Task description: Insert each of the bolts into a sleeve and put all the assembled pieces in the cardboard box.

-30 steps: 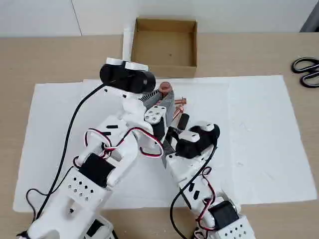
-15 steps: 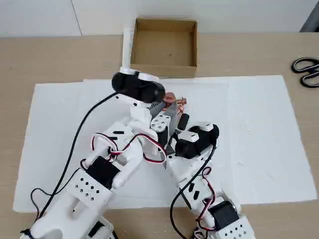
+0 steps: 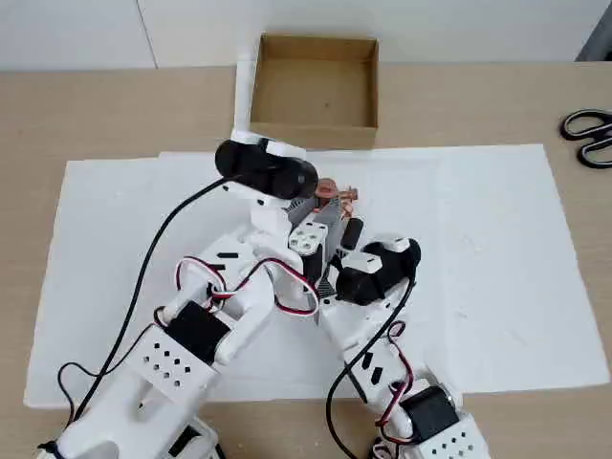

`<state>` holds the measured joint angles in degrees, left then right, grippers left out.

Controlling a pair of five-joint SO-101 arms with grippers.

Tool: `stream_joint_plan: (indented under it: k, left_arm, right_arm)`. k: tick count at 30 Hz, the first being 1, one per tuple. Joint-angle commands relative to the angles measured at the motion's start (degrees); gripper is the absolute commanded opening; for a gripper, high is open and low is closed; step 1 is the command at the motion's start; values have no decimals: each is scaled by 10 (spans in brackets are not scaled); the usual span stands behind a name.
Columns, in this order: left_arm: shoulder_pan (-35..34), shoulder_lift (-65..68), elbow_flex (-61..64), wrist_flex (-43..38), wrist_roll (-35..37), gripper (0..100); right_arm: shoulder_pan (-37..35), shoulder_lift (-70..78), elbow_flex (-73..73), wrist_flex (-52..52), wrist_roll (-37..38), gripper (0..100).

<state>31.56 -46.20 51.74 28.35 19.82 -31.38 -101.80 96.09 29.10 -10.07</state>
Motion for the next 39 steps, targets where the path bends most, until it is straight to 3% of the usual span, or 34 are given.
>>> stream_joint_plan:
  k: [1,6,32,39]
  left_arm:
    - [2,-23,3,-16,-4,6]
    - [4,-23,4,-9,-42,6]
    - [6,-23,4,113,-44,6]
    - [35,-23,15,125,-45,6]
  right_arm:
    - [-2,-7,4,0,6,3]
    - [-2,-7,4,0,6,3]
    - [-2,-7,4,0,6,3]
    - [-2,-7,4,0,6,3]
